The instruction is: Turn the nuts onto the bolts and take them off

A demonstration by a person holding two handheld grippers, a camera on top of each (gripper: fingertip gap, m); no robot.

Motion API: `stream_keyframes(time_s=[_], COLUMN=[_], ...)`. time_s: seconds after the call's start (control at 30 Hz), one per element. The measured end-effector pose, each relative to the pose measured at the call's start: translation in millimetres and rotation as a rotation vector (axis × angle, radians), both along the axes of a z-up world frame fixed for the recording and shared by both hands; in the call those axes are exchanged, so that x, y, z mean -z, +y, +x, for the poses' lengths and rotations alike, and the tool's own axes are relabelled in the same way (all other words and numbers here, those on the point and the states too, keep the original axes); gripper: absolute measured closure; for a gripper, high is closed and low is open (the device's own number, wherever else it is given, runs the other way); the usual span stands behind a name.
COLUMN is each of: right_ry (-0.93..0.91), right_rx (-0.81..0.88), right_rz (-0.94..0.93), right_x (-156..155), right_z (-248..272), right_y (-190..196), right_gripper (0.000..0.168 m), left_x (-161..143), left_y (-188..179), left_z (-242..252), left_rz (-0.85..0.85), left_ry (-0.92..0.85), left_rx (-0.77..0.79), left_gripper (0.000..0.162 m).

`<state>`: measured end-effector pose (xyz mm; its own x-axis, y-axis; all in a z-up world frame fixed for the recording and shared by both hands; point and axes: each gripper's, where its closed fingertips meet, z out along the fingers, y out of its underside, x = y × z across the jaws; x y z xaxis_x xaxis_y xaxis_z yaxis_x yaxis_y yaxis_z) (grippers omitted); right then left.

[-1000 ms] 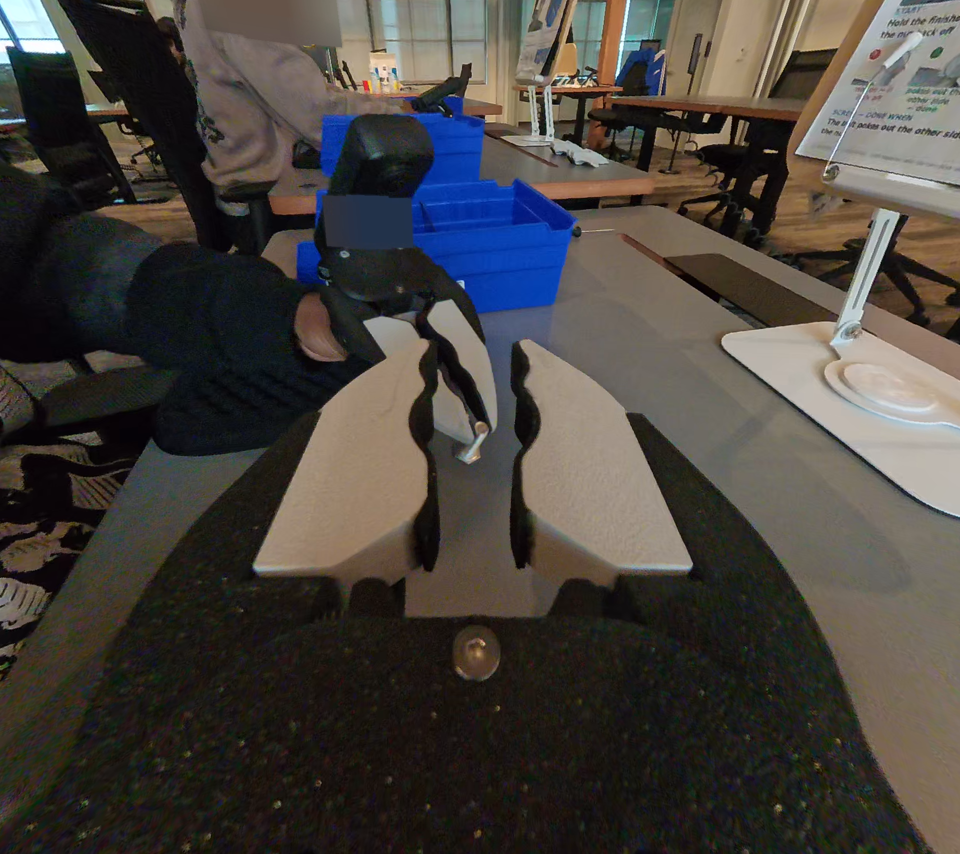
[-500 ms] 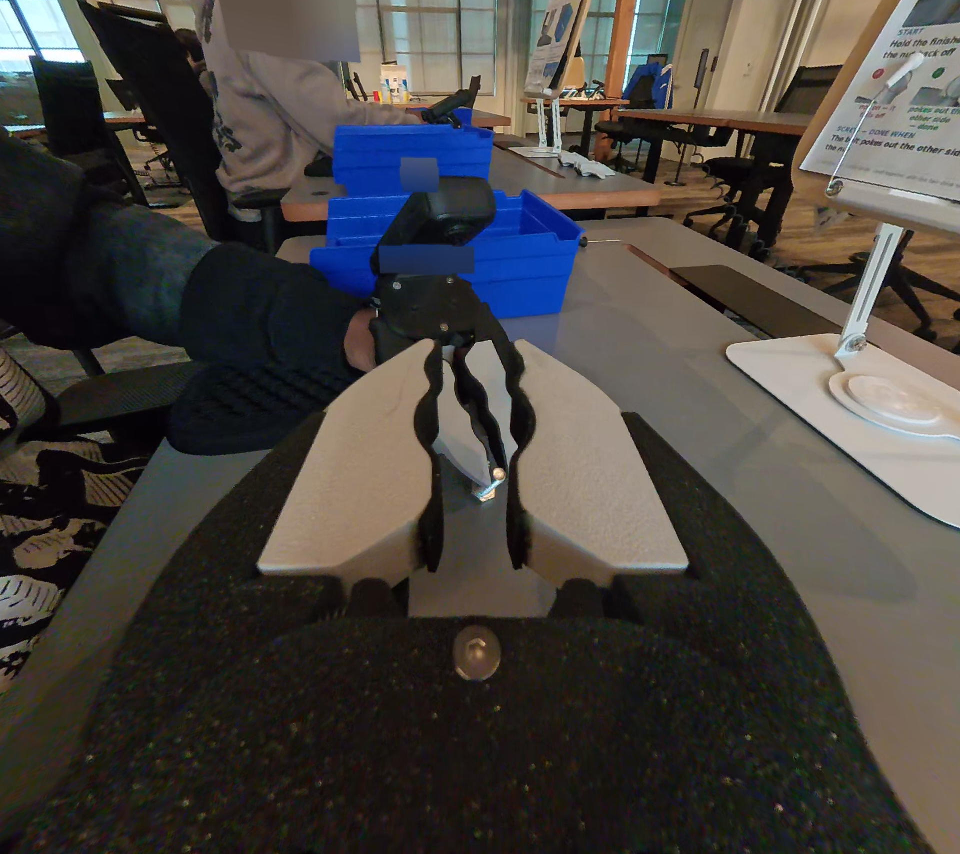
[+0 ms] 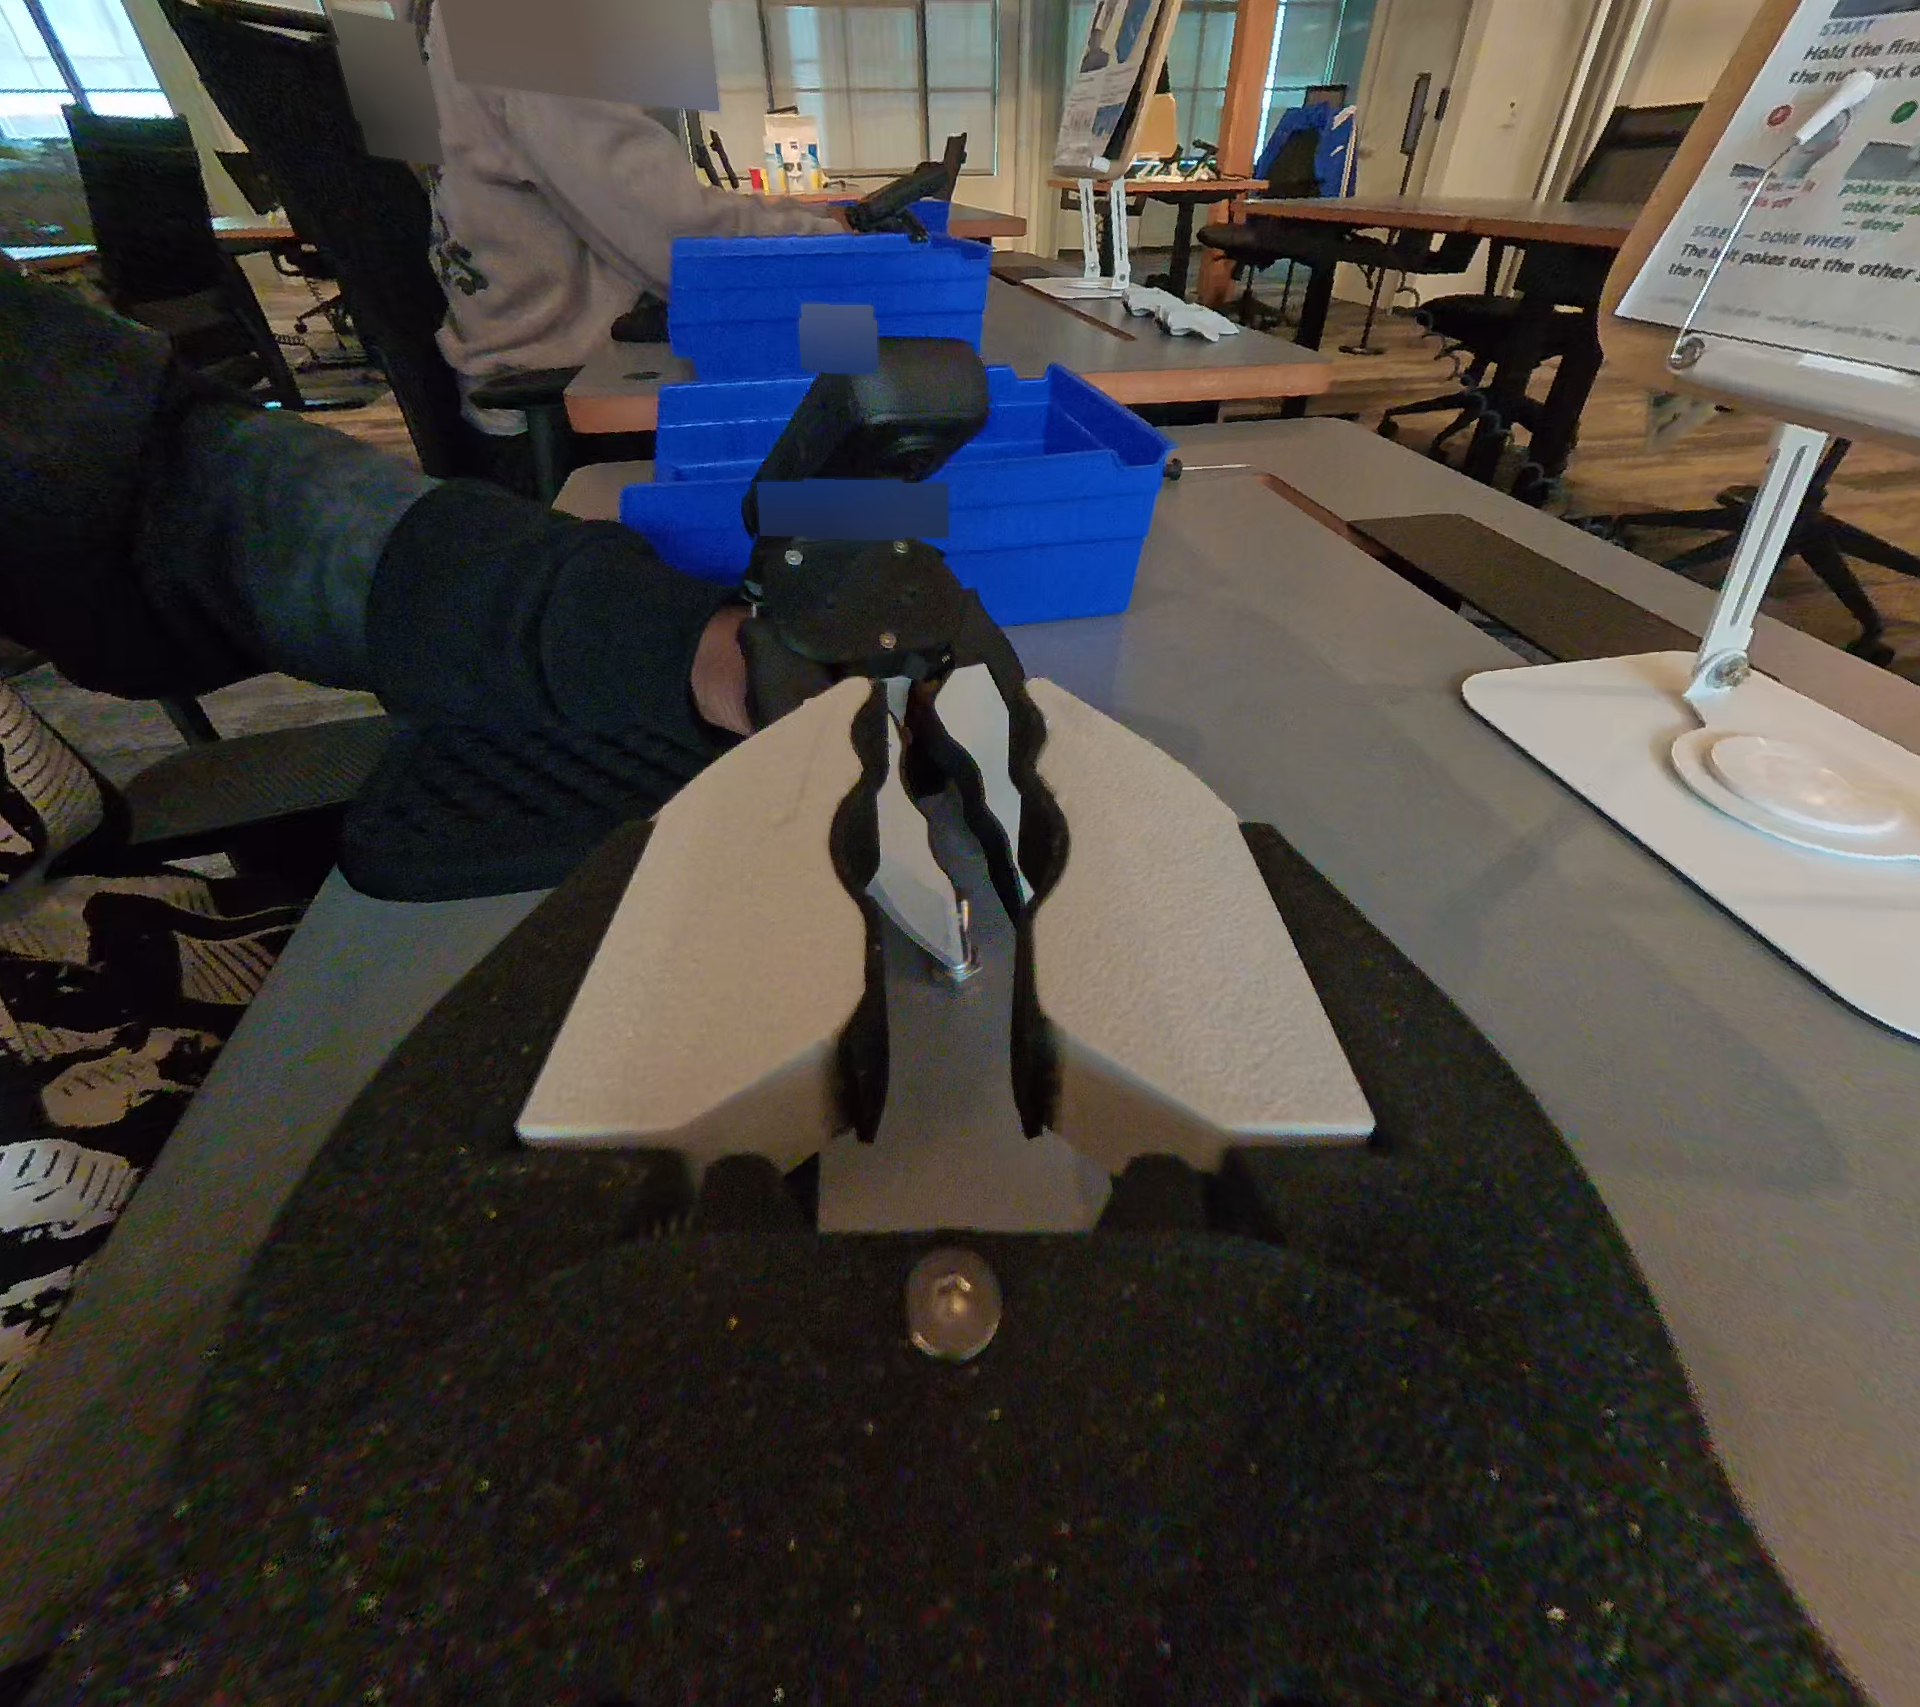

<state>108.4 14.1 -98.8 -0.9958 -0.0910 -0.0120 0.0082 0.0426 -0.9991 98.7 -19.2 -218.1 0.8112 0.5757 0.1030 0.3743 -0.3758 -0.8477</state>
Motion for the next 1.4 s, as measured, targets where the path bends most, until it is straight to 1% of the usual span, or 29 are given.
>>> stream_keyframes(time_s=[0.1, 0.2, 0.3, 0.4, 0.47, 0.53, 0.6, 0.7, 0.77, 0.83, 1.0, 1.07, 1.13, 1.27, 1.4], right_ry=[0.001, 0.002, -0.002, -0.017, -0.018, -0.017, -0.018, -0.033, -0.055, -0.061, -0.046, -0.033, -0.020, -0.007, -0.010], right_rx=[0.003, 0.009, 0.028, 0.075, 0.113, 0.149, 0.160, 0.166, 0.170, 0.173, 0.161, 0.154, 0.153, 0.159, 0.168], right_rz=[-0.006, 0.007, 0.045, 0.118, 0.180, 0.250, 0.292, 0.283, 0.272, 0.274, 0.297, 0.314, 0.332, 0.325, 0.283], right_x=[-1, 1, 6, 13, 22, 33, 41, 47, 50, 53, 60, 63, 66, 64, 56], right_z=[0, -2, -4, -6, -8, -10, -11, -14, -17, -19, -18, -16, -15, -15, -18], right_y=[1, 1, 0, 1, 4, 8, 11, 12, 12, 12, 9, 8, 8, 9, 11], right_gripper=[0.147, 0.145, 0.142, 0.130, 0.127, 0.123, 0.120, 0.120, 0.121, 0.121, 0.121, 0.122, 0.121, 0.122, 0.126], left_x=[-6, -24, -53, -90, -113, -131, -142, -148, -143, -127, -60, -37, -21, -2, 13], left_y=[-1, -4, -9, -23, -42, -71, -106, -164, -205, -241, -320, -335, -347, -356, -358], left_z=[0, -1, 2, 10, 19, 32, 48, 77, 97, 120, 173, 185, 186, 187, 192], left_rz=[-0.004, -0.024, -0.047, -0.054, -0.065, -0.110, -0.167, -0.219, -0.260, -0.302, -0.511, -0.538, -0.553, -0.580, -0.644], left_ry=[0.027, 0.073, 0.131, 0.184, 0.197, 0.194, 0.157, 0.074, -0.006, -0.143, -0.536, -0.657, -0.708, -0.784, -0.867], left_rx=[0.003, -0.001, -0.012, -0.050, -0.091, -0.141, -0.207, -0.313, -0.397, -0.464, -0.667, -0.719, -0.779, -0.831, -0.835], left_gripper=[0.134, 0.122, 0.112, 0.109, 0.108, 0.109, 0.111, 0.115, 0.118, 0.119, 0.120, 0.121, 0.124, 0.128, 0.125])
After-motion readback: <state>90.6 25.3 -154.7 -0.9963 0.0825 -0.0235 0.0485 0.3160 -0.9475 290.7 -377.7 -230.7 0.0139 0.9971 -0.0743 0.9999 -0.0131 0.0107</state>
